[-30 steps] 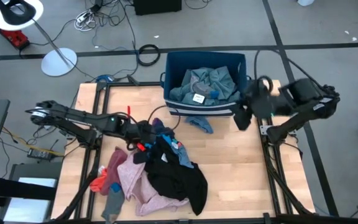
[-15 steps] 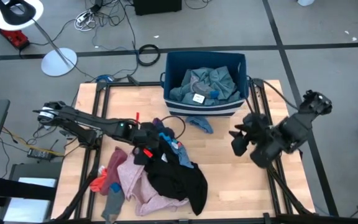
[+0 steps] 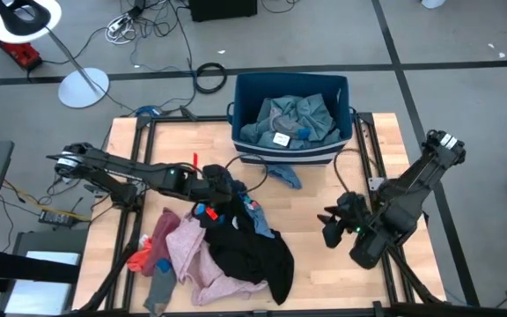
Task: Sort clothes
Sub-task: Put the black polo shirt into the blue bin
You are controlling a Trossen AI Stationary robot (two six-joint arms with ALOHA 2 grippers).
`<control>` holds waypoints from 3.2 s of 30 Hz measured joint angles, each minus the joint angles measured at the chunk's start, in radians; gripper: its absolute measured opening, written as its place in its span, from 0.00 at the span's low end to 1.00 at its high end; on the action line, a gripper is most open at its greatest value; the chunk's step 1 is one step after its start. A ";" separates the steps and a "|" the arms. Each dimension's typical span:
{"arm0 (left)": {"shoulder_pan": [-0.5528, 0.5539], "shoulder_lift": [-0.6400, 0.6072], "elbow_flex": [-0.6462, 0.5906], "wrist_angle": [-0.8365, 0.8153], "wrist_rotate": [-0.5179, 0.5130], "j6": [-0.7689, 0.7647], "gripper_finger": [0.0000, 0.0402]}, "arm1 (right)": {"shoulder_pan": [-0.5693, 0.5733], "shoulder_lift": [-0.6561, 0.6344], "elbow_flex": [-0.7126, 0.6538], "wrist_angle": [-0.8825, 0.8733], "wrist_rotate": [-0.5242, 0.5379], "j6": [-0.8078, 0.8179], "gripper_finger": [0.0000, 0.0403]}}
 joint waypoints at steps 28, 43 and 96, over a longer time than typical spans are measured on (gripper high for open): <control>-0.006 -0.001 0.738 -0.187 -0.236 -0.060 0.00 | -0.059 0.000 -0.505 0.730 -0.225 -0.198 0.36; 0.061 -0.001 0.877 0.113 -0.406 0.170 0.00 | -0.081 0.000 -0.505 0.735 -0.232 -0.238 0.35; 0.628 0.511 0.895 0.081 0.121 0.091 0.43 | -0.205 0.000 -0.506 0.854 -0.189 -0.112 0.35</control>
